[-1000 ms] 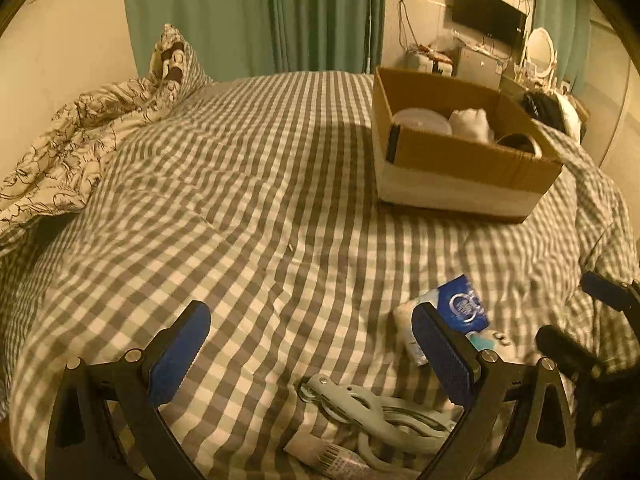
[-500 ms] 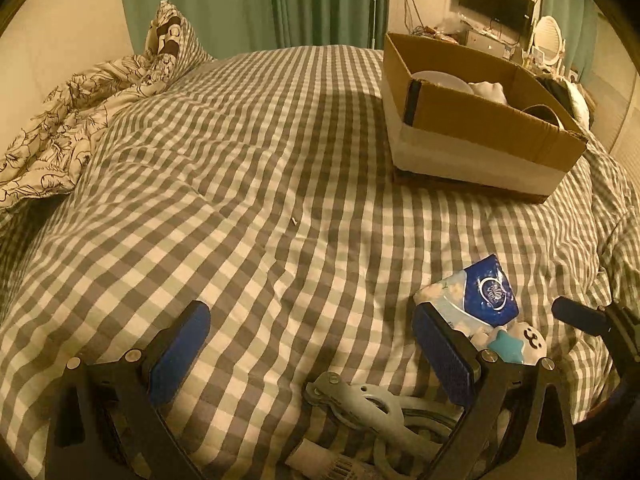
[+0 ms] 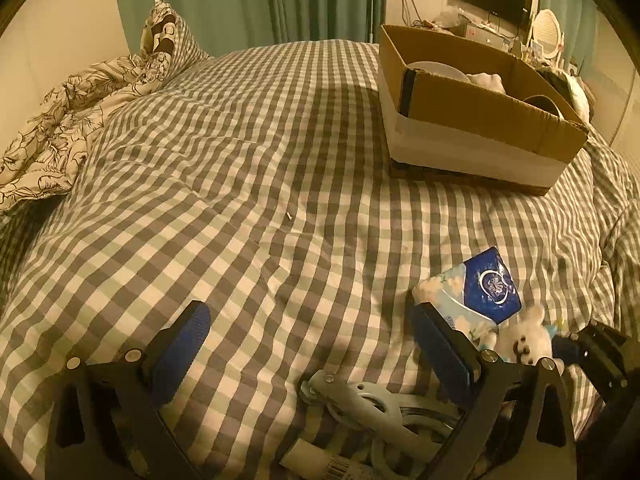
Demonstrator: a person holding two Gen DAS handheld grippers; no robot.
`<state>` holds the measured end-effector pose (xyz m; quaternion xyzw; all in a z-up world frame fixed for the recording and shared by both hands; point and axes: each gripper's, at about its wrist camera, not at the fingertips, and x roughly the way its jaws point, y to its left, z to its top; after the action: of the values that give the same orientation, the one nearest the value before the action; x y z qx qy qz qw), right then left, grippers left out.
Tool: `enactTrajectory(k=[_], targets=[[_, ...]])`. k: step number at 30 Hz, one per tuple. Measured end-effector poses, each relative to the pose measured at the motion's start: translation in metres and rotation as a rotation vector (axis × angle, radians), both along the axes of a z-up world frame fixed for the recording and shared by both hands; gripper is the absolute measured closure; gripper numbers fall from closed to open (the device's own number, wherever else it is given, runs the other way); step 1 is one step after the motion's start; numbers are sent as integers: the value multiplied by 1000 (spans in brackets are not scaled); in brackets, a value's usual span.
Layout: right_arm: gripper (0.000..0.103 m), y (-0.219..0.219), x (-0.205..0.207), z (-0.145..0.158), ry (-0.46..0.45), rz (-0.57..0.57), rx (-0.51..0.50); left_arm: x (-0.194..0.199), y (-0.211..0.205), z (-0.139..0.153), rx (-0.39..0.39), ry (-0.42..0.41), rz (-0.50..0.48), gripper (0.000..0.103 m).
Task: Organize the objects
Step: 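Grasp the white plush bear with the right tool while the left tool grasps the blue tissue pack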
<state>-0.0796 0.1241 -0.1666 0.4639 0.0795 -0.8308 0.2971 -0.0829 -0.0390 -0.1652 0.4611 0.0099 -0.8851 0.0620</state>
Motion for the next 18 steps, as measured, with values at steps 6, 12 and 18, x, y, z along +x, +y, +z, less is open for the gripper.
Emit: enactTrajectory(k=[6, 12, 18], targets=[[48, 15, 1, 19, 58, -36, -17, 1, 1, 0, 3, -1, -3, 0], [48, 45, -8, 36, 115, -127, -16, -1, 13, 1, 6, -2, -19, 0], [48, 69, -17, 45, 168, -212, 13, -5, 37, -6, 16, -20, -72, 0]])
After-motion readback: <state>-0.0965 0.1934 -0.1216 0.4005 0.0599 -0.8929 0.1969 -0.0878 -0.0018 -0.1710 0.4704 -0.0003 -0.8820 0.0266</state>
